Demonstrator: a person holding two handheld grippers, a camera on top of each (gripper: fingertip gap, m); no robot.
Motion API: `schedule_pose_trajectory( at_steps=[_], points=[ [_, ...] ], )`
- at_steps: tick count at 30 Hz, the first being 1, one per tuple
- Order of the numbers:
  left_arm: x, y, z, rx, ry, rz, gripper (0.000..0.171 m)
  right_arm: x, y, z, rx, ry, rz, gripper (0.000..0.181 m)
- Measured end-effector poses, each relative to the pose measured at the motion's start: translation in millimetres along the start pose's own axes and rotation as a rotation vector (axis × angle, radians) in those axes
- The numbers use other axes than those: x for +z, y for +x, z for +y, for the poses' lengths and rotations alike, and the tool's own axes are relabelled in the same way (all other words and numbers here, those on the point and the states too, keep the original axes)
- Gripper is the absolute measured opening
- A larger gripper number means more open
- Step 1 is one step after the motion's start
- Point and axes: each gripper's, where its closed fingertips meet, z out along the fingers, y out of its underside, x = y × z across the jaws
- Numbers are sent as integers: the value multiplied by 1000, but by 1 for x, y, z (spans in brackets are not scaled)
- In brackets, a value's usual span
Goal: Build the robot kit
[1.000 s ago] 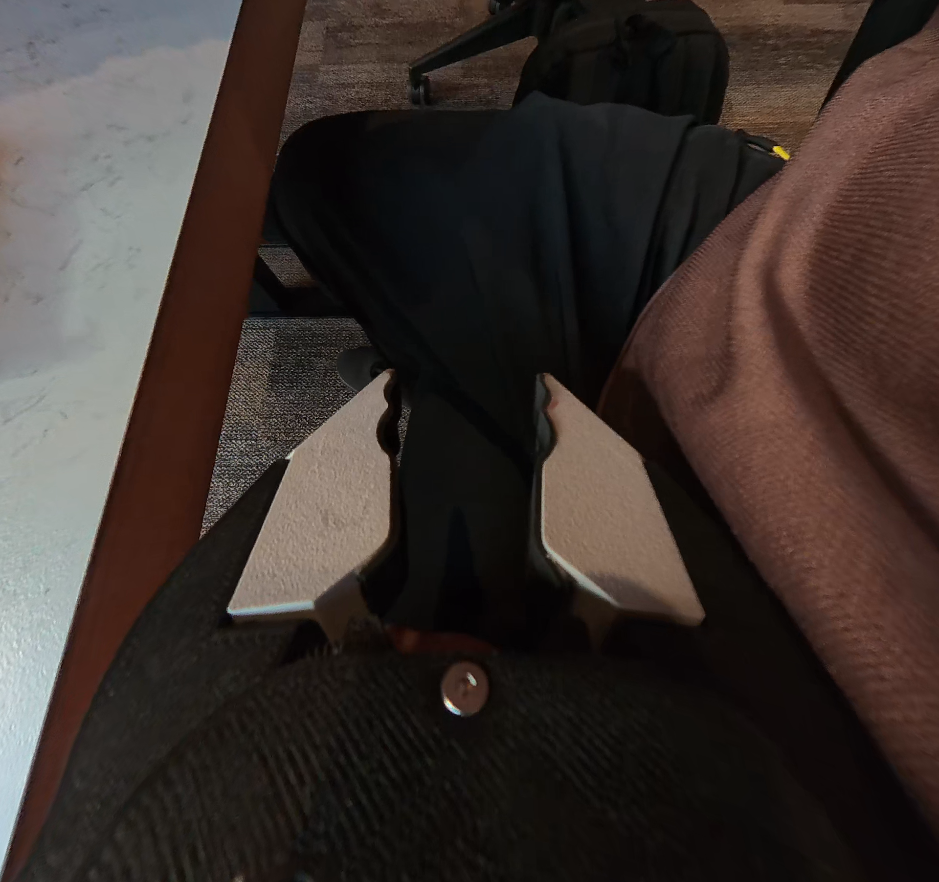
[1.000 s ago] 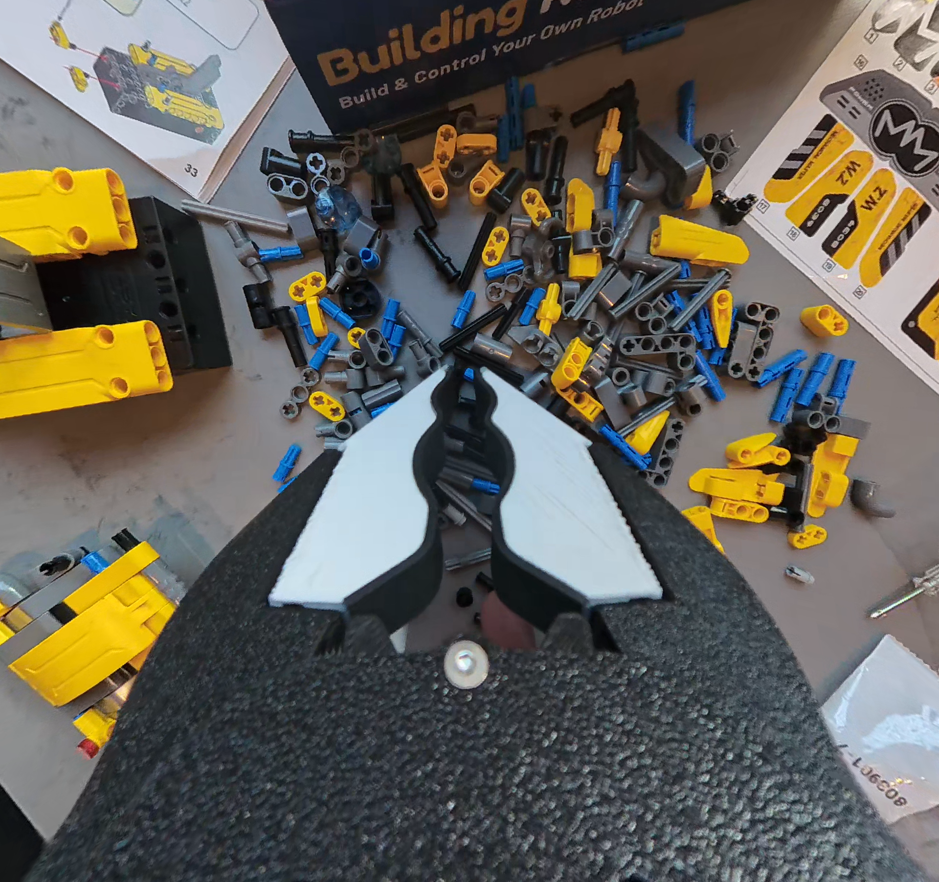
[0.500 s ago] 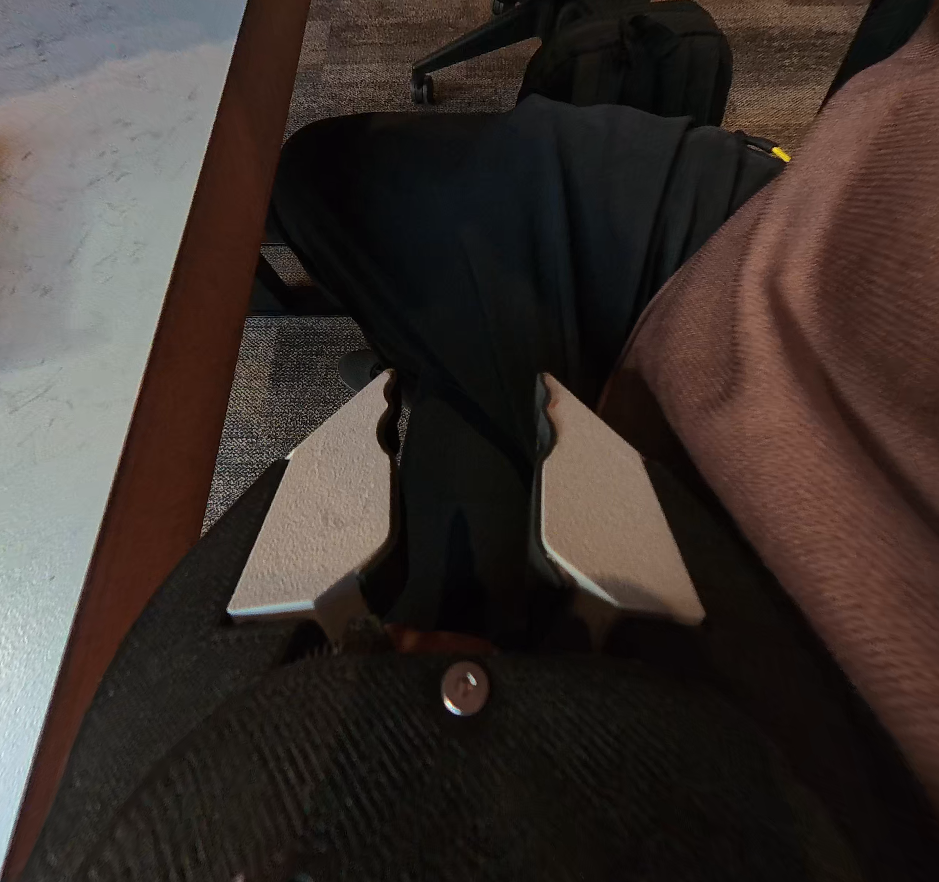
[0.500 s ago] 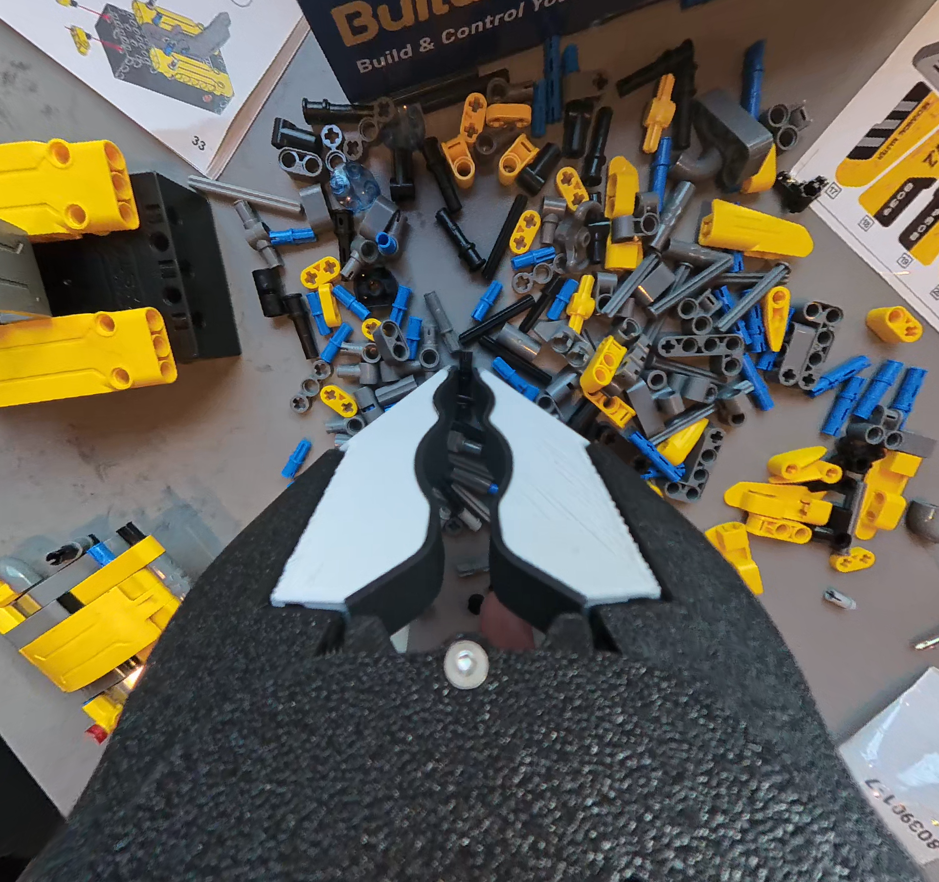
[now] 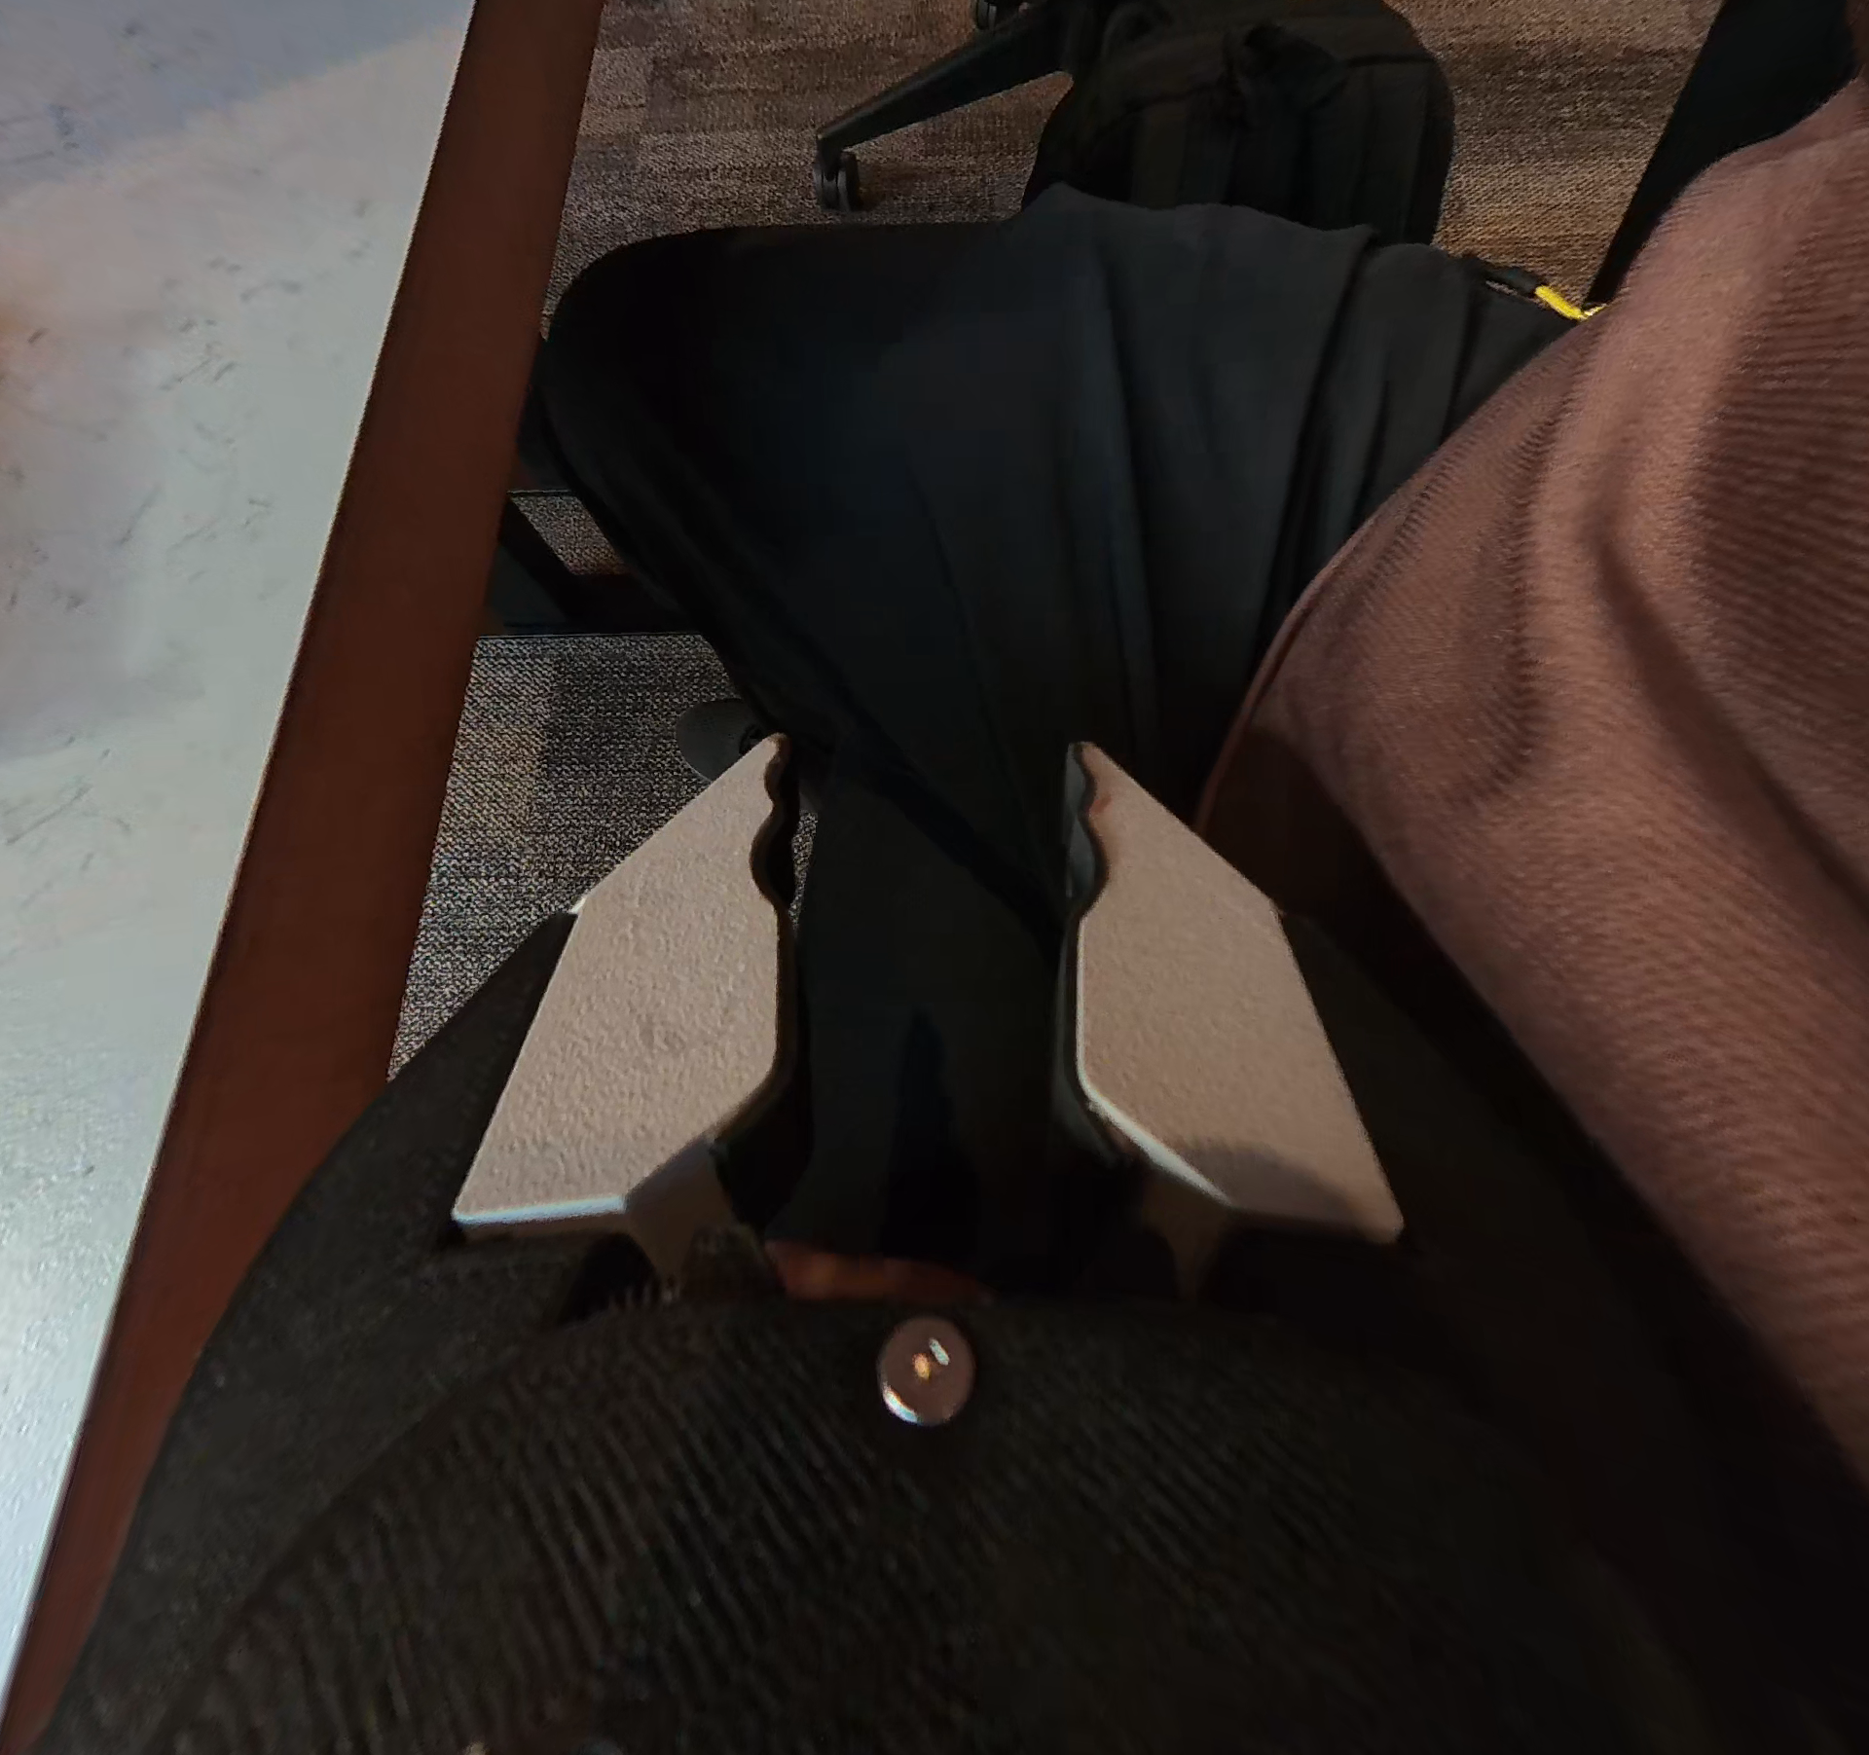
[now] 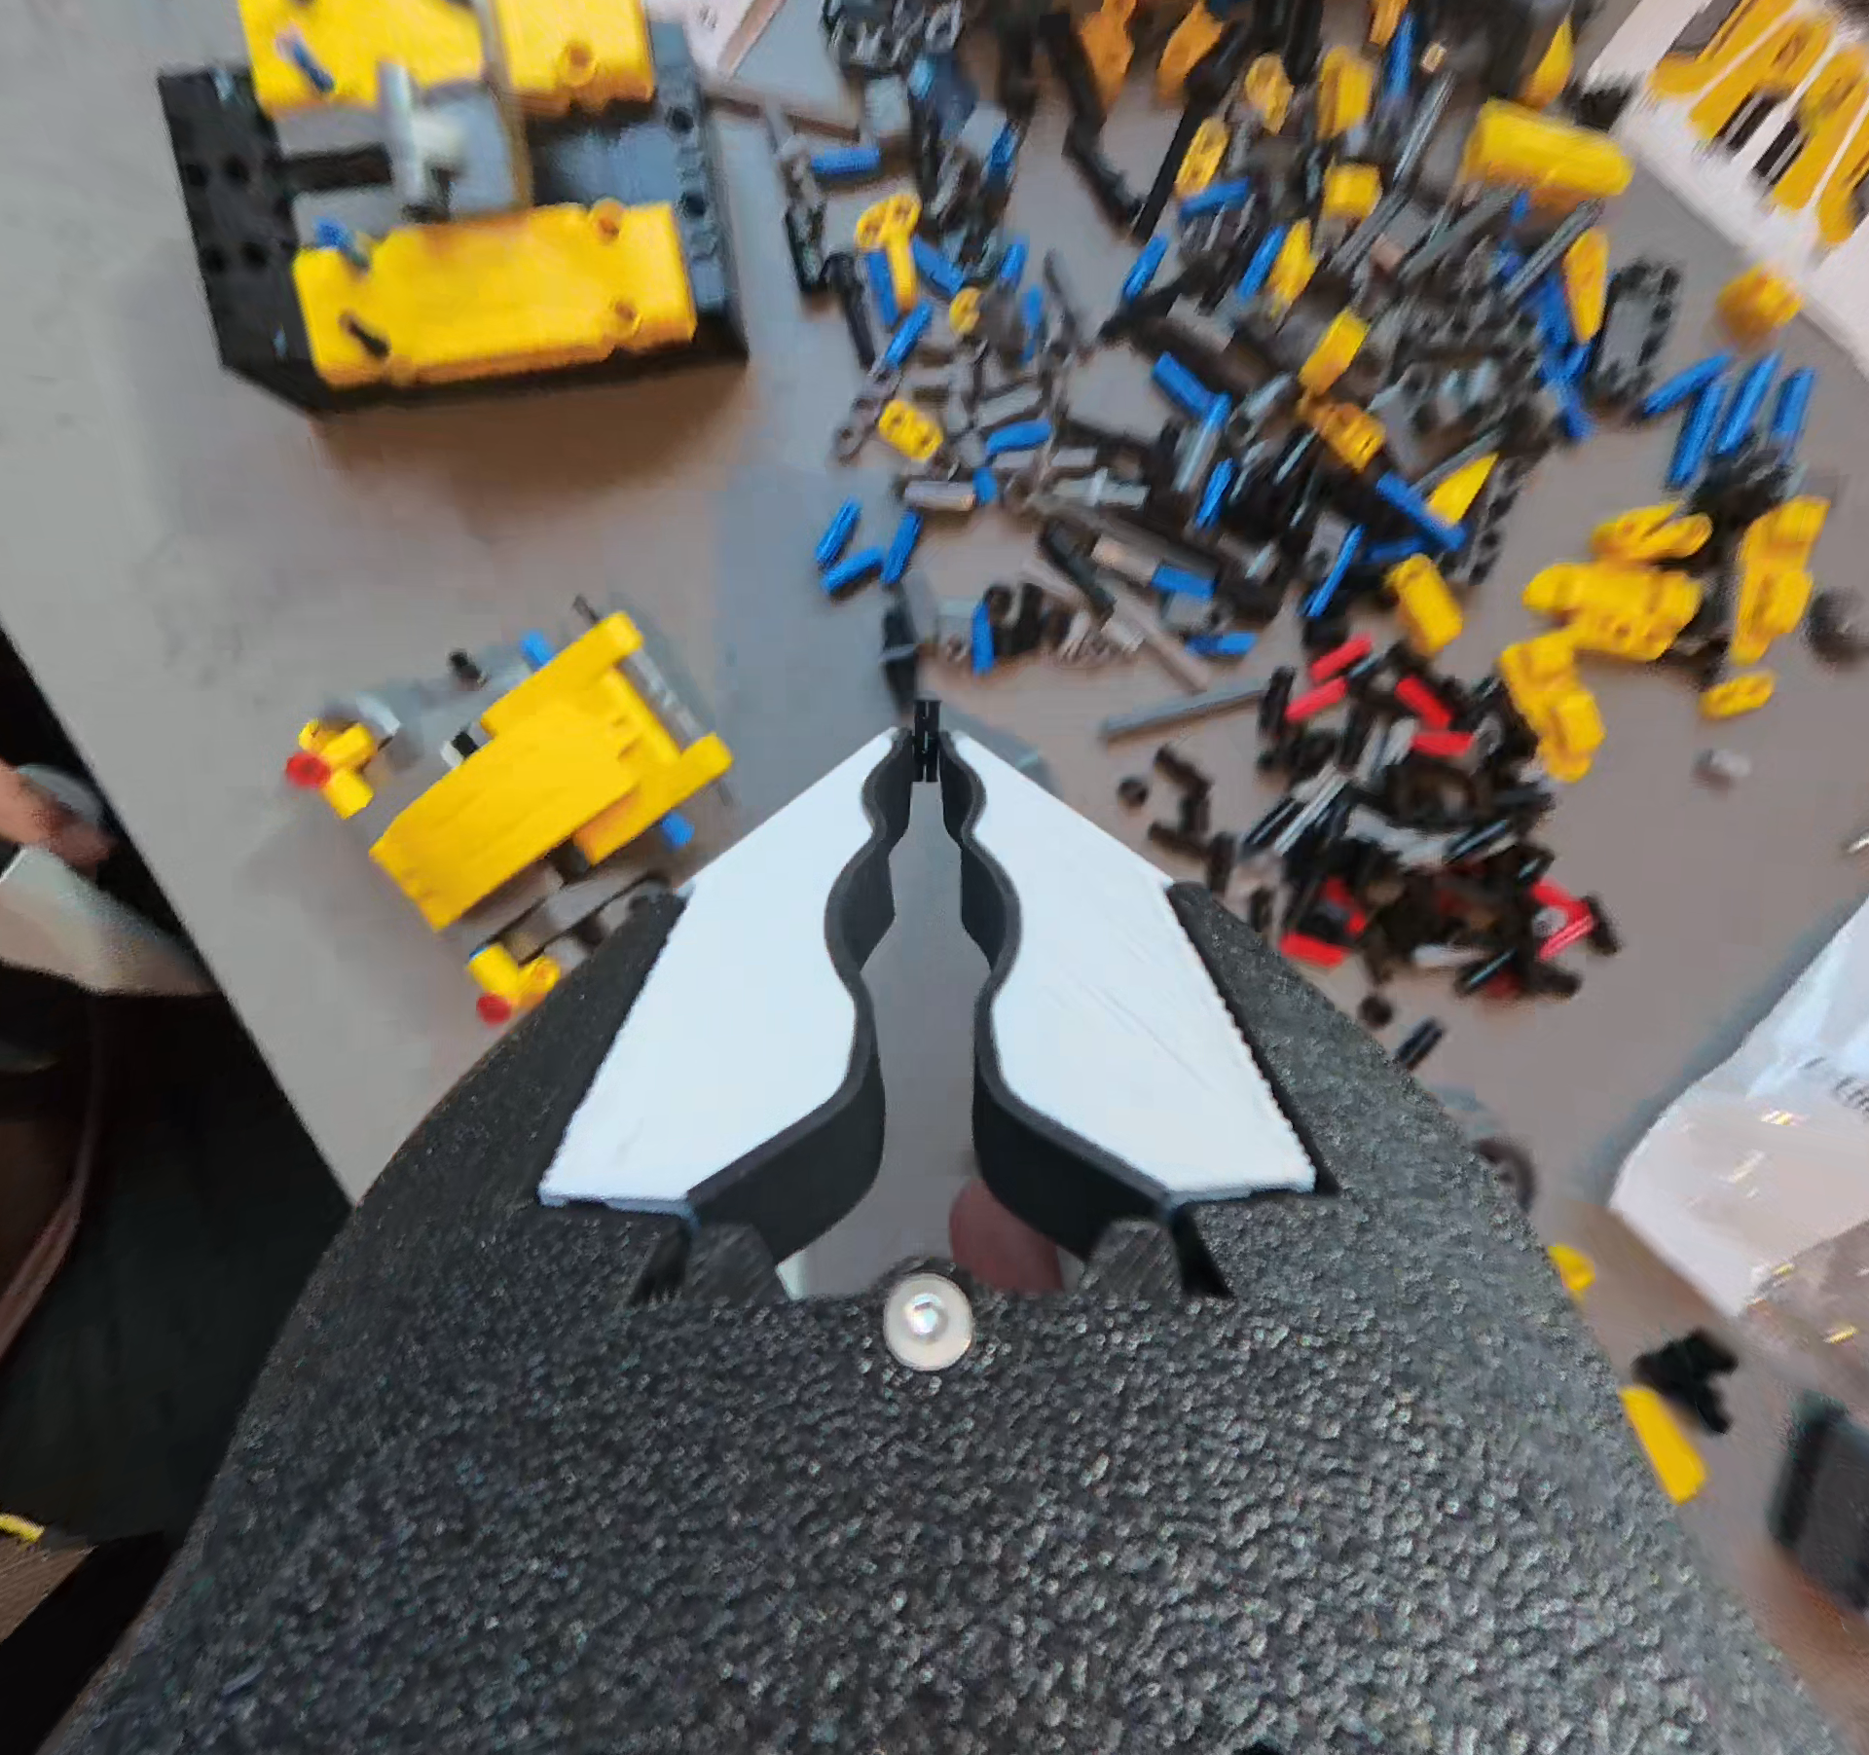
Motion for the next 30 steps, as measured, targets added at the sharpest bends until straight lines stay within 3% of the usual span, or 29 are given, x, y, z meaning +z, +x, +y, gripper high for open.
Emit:
schedule_pose_trajectory(
  at_steps=[5,12,18,22,26,30],
  points=[
    [4,5,0,21,-12,7,51,7,-19,51,20,-70,12,2],
    [7,2,2,34,-29,-5,50,9,-25,55,30,-36,-3,4],
    [6,1,1,16,-20,-2,50,-8,-15,36,37,30,11,6],
    [7,3,0,26,-20,7,50,-9,10,1,36,79,46,5],
    [6,2,1,25,-21,4,50,12,34,-42,-58,108,55,5],
    [4,-2,2,9,-14,-2,50,39,52,-66,-224,65,51,3]
  ],
)
